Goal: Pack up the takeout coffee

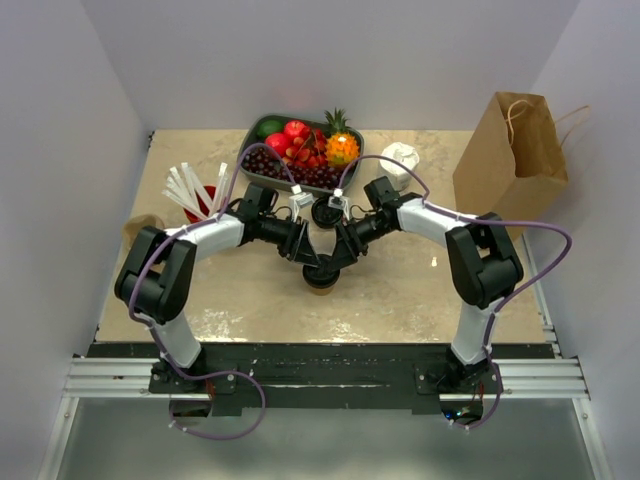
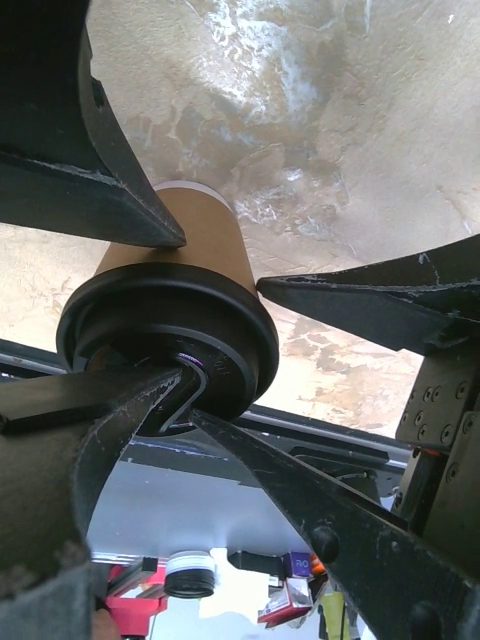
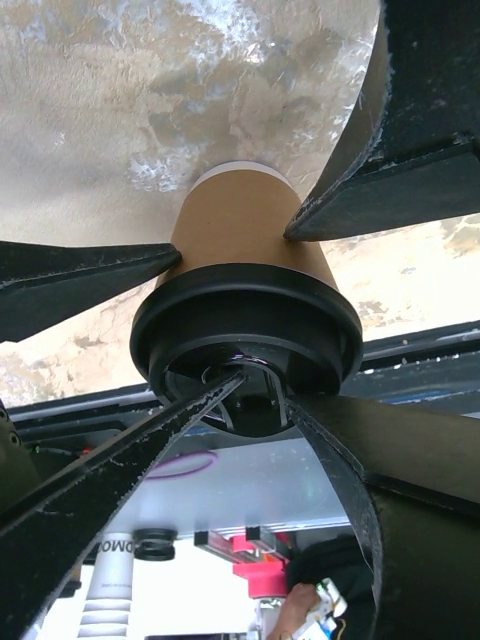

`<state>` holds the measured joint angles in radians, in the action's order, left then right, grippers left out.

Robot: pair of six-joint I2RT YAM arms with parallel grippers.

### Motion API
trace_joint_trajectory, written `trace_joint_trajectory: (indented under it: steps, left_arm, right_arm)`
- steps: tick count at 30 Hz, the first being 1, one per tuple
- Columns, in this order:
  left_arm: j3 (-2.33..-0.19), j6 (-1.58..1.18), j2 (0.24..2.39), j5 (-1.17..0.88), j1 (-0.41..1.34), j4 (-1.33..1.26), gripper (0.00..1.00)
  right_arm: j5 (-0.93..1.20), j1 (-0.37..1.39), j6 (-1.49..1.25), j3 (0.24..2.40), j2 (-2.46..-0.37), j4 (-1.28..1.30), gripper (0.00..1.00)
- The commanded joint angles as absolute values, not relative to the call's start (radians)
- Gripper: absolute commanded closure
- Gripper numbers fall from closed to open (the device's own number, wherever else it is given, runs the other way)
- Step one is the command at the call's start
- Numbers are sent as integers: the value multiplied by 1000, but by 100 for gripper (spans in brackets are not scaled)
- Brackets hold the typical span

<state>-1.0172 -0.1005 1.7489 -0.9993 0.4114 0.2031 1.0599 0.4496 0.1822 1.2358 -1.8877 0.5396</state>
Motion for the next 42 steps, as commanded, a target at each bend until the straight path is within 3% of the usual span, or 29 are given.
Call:
trace_joint_trajectory:
  steps: [1,30,36,42]
  left_arm:
    - [-996,-21,1810,-923,416,235,47]
    - [-953,43,1870,-879,417,183,49]
    - [-971,67,1864,-909,416,209,49]
    - [-971,75,1850,-971,416,213,50]
  right_arm:
    - [939,451,216,1177,-1898,454,37]
    - [644,459,144,1081,-1894,446,41]
    - [912,425,121,1051,-1792,331,35]
    - [1087,394,152,1098,-1779,396,31]
